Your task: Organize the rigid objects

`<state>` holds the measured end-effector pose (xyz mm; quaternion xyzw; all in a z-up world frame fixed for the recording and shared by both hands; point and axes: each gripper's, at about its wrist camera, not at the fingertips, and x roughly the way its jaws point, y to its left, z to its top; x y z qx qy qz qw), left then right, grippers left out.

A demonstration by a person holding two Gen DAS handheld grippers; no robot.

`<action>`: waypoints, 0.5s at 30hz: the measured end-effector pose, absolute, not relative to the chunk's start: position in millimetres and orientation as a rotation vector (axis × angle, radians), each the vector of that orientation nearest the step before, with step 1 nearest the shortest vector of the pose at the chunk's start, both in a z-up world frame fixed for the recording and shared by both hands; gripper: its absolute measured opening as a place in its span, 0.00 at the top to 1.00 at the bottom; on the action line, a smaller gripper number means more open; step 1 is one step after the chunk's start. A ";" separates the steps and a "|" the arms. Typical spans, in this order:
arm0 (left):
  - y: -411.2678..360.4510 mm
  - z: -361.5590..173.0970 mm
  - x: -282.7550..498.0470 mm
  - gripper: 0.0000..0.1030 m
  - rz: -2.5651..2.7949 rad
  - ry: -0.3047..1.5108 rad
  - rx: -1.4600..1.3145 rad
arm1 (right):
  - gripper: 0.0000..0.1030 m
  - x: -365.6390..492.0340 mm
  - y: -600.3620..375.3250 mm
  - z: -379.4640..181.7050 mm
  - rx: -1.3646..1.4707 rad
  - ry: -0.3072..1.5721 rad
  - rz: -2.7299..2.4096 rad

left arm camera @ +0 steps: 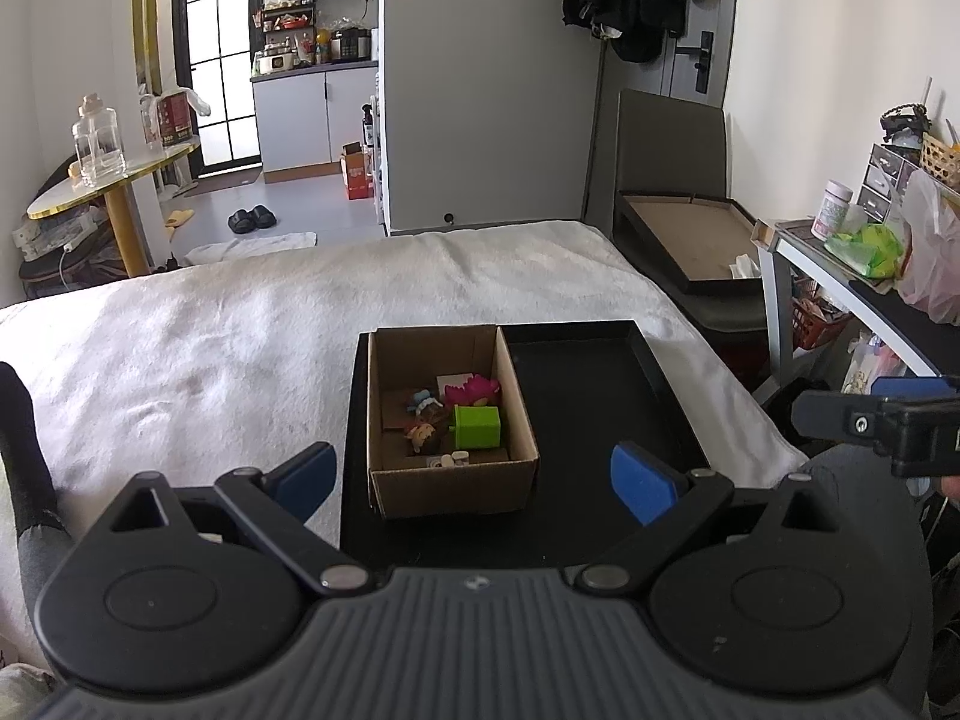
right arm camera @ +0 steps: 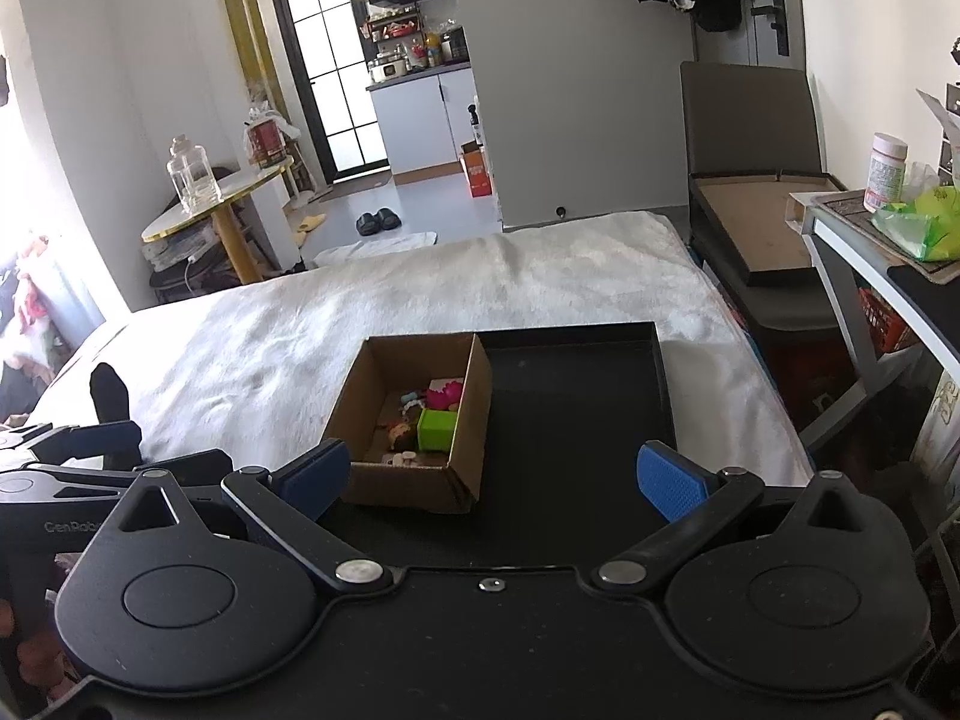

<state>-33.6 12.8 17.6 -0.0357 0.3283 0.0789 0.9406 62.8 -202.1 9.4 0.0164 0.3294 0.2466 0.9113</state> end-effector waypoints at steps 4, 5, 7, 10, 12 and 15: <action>12.6 17.4 -34.1 0.05 0.160 0.669 -0.073 | 0.00 59.2 -200.7 6.6 0.020 0.691 0.506; 12.3 17.3 -34.3 0.05 0.157 0.668 -0.072 | 0.00 58.3 -201.3 5.6 0.017 0.693 0.504; 11.4 16.7 -34.6 0.05 0.152 0.668 -0.069 | 0.00 58.5 -201.6 3.8 0.015 0.699 0.496; 9.4 15.6 -33.6 0.05 0.148 0.672 -0.067 | 0.00 59.2 -202.2 2.2 0.021 0.708 0.488; 9.0 15.0 -33.4 0.05 0.151 0.675 -0.065 | 0.00 58.7 -201.5 1.2 0.019 0.706 0.482; 8.6 14.9 -33.3 0.05 0.152 0.675 -0.067 | 0.00 58.0 -201.1 -0.8 0.016 0.708 0.475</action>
